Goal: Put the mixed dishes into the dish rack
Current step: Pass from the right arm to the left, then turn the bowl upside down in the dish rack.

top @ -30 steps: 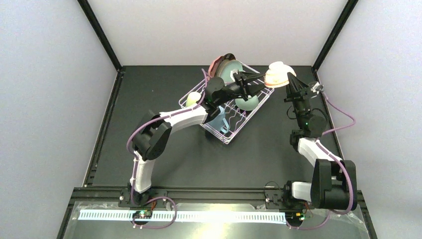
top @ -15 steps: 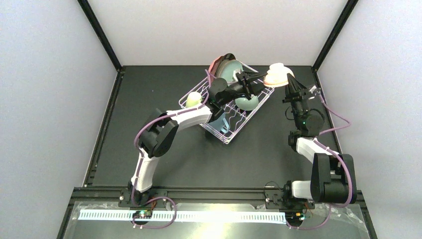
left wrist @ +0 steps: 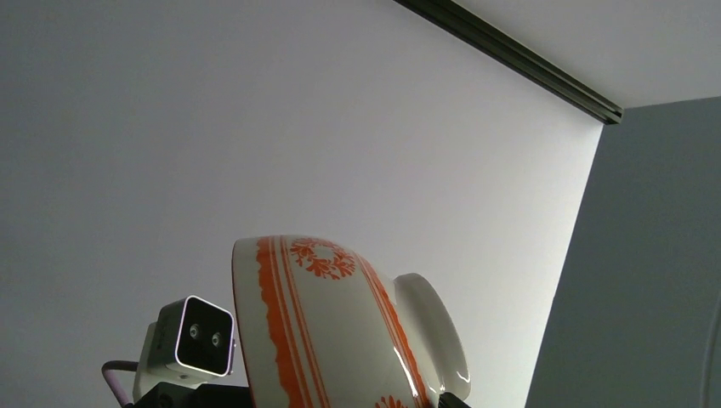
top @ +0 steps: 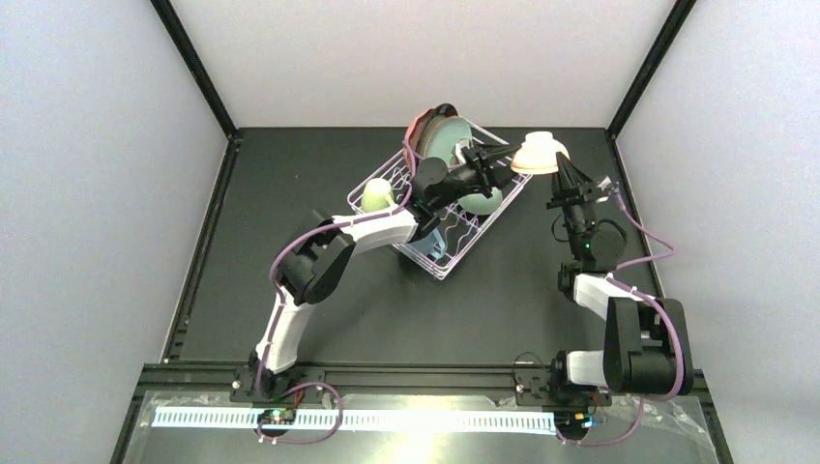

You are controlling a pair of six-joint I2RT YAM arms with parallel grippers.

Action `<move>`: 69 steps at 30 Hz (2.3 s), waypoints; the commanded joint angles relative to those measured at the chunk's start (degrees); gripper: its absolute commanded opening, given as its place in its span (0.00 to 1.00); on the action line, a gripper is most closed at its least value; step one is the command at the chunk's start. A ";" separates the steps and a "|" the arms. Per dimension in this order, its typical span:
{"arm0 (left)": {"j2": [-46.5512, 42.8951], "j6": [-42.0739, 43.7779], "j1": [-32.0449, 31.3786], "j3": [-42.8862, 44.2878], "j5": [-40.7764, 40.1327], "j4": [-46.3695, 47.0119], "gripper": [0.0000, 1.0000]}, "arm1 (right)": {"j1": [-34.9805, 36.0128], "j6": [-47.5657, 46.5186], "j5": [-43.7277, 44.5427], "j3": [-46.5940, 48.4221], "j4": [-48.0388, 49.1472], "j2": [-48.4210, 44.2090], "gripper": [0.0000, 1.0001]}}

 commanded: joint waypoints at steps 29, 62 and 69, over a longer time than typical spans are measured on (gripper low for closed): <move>-7.05 -9.61 -4.22 2.35 -19.13 3.83 0.39 | 4.36 -11.78 -10.76 -3.10 1.57 -16.51 0.00; -9.31 -8.50 -5.50 -2.04 -21.95 9.75 0.01 | 4.33 -19.30 -9.50 -5.02 -21.78 -26.84 0.00; -11.75 -4.20 -3.89 -3.35 -22.50 5.71 0.01 | 4.39 -24.14 -11.46 -2.47 -31.75 -30.17 0.00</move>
